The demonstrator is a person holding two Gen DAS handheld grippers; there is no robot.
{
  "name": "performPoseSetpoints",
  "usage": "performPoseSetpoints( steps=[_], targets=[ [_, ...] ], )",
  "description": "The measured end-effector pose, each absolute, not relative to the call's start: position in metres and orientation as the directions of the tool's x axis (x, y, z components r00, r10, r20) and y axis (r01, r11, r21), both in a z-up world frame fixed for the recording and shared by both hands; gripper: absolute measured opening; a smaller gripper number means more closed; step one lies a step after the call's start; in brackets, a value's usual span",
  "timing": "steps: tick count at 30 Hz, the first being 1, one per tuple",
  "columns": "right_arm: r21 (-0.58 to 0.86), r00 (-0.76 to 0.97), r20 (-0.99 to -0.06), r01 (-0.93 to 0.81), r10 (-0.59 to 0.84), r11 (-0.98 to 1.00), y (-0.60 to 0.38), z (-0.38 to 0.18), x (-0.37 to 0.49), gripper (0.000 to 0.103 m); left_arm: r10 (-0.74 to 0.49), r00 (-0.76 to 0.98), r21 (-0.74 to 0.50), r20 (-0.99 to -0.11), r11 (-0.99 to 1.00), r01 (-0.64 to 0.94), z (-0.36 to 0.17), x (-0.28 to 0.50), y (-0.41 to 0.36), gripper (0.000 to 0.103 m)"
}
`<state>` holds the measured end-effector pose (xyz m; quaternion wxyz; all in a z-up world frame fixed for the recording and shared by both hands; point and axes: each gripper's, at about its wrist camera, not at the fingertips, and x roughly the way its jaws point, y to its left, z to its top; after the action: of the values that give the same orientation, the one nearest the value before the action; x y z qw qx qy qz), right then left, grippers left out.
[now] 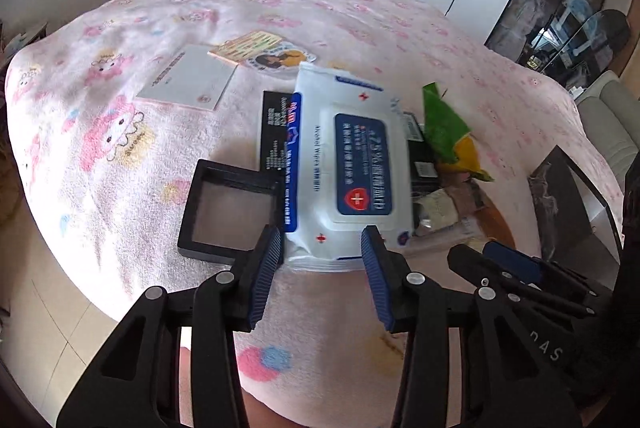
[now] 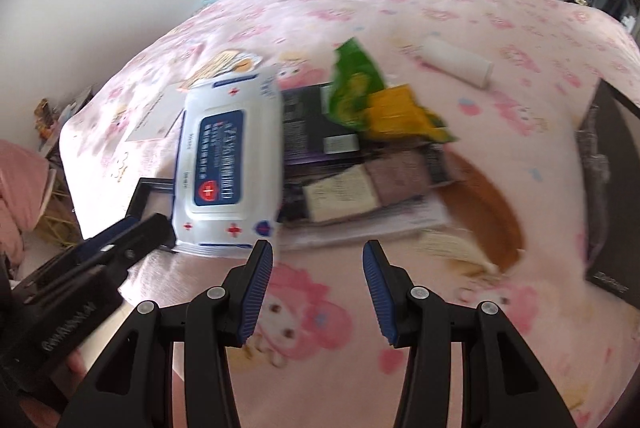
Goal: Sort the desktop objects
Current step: 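Close the left gripper on the white alcohol wipes pack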
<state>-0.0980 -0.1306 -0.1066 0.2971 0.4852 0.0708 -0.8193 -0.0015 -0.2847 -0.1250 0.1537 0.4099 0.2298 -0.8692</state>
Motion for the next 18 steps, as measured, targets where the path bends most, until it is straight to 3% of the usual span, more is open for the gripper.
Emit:
performPoseSetpoints(
  steps=[6, 18],
  targets=[
    [0.154, -0.318, -0.861, 0.58, -0.397, -0.8, -0.152, -0.126, -0.102, 0.043, -0.032, -0.605, -0.308, -0.796, -0.838, 0.45, -0.144, -0.014, -0.299, 0.032],
    [0.274, -0.203, -0.866, 0.571, -0.457, -0.774, -0.165, -0.152, -0.11, 0.04, 0.004, -0.604, -0.32, -0.797, -0.851, 0.416, -0.15, -0.031, -0.297, 0.03]
  ],
)
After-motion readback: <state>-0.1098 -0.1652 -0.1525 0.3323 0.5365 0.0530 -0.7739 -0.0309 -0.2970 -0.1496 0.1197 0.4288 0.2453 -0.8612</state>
